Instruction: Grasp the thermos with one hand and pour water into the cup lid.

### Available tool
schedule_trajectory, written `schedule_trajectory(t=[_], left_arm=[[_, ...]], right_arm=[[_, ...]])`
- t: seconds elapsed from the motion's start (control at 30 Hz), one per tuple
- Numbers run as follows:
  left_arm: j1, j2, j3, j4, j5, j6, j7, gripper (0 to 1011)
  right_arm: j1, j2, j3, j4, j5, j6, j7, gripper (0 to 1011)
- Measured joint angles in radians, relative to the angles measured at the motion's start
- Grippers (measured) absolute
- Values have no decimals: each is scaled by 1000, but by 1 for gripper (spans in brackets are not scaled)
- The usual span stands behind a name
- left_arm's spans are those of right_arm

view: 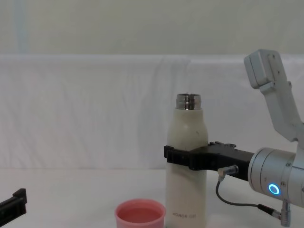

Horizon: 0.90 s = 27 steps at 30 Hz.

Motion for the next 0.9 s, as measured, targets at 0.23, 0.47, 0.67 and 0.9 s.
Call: schedule_trajectory(t=[0.23,0.47,0.67,0.9], left_arm=[[0,0,0,0,0,0,0,1001],[0,0,0,0,0,0,0,1001],[0,0,0,0,0,0,0,1001],[0,0,0,0,0,0,0,1001]], right_arm=[[3,4,-4,-1,7,10,0,957],[5,6,-5,-2,12,18,0,957],[5,5,-5,-3,12,17,1,956],[4,5,-5,-3,12,17,2,1001]])
